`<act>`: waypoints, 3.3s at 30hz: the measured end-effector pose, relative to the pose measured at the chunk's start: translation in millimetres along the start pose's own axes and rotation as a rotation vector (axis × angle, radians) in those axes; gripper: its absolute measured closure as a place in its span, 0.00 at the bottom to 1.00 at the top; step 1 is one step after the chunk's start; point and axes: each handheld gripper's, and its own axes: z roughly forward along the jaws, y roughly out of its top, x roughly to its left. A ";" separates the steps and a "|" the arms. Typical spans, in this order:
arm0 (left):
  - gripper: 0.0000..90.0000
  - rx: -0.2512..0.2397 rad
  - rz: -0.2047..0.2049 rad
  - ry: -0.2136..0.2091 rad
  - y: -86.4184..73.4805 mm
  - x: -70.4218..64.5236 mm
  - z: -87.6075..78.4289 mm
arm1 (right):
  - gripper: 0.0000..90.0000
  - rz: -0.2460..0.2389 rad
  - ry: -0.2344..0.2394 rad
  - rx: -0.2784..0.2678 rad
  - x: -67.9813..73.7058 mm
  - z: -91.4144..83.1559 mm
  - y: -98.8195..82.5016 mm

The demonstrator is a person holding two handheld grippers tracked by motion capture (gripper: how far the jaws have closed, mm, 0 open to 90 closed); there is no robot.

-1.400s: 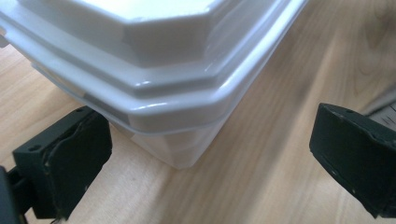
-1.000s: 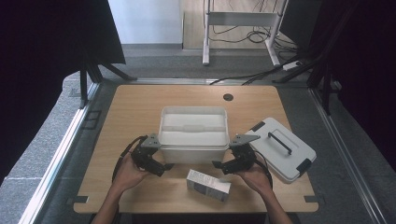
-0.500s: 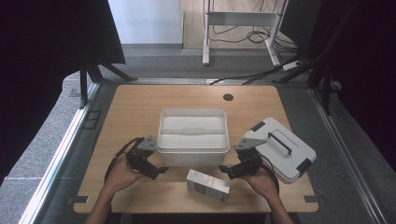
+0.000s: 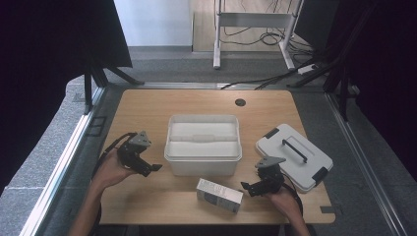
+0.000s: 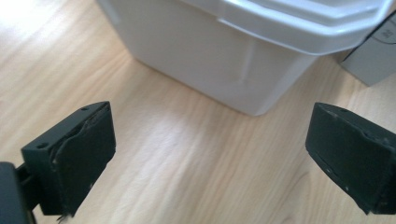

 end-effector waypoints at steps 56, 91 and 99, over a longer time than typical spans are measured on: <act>0.98 0.177 0.426 -0.253 174.4 -3.4 73.2 | 0.00 -0.005 -0.003 -0.015 -2.7 7.5 -14.2; 0.99 0.158 0.285 -0.108 183.4 4.0 22.3 | 0.00 -0.002 -0.004 -0.016 -2.6 7.5 -14.1; 0.99 0.153 0.153 -0.029 162.9 23.0 10.0 | 0.00 -0.003 -0.004 -0.017 -2.6 7.6 -14.1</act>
